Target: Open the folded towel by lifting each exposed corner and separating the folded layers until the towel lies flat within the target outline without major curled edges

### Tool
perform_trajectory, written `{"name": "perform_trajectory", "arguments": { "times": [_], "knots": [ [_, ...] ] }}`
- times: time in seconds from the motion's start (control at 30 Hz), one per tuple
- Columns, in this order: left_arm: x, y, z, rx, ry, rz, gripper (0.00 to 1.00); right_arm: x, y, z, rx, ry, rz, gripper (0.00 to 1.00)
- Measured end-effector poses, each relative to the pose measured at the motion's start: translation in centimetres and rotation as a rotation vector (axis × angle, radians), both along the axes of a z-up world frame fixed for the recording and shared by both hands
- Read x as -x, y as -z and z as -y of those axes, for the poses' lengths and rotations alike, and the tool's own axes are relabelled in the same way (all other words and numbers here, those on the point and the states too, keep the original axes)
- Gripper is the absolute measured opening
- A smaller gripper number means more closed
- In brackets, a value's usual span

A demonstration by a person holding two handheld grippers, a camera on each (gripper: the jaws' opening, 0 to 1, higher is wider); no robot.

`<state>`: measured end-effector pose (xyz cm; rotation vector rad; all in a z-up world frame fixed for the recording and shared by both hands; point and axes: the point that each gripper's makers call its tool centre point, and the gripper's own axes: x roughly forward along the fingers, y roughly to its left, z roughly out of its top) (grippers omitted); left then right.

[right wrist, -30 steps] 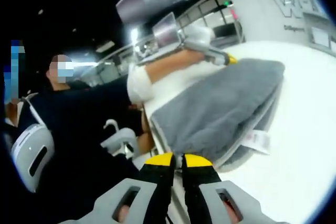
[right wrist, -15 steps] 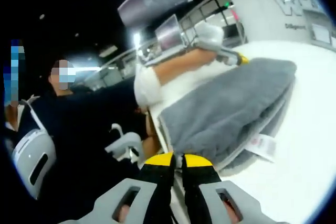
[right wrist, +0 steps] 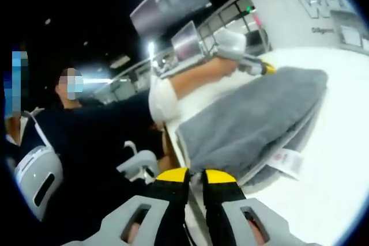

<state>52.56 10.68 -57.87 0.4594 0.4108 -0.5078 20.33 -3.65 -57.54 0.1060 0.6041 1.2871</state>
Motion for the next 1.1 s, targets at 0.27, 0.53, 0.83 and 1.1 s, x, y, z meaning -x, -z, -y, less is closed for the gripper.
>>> {"name": "perform_trajectory", "arguments": {
  "times": [0.27,0.53,0.83,1.1],
  "knots": [
    [1.0,-0.9,-0.6,0.024,0.001,0.005,0.25,0.6,0.3,0.8,0.007,0.007,0.05,0.12],
    [3.2,-2.3,-0.1,0.158,0.018,-0.024,0.29,0.4,0.7,1.3,0.049,0.0,0.156,0.16],
    [7.1,-3.5,1.5,0.172,0.092,-0.009,0.32,-0.2,1.1,1.8,0.126,0.001,0.265,0.16],
    [11.0,-4.5,3.5,0.163,0.18,0.019,0.32,-1.0,0.2,2.1,0.136,0.027,0.326,0.02]
  ]
}}
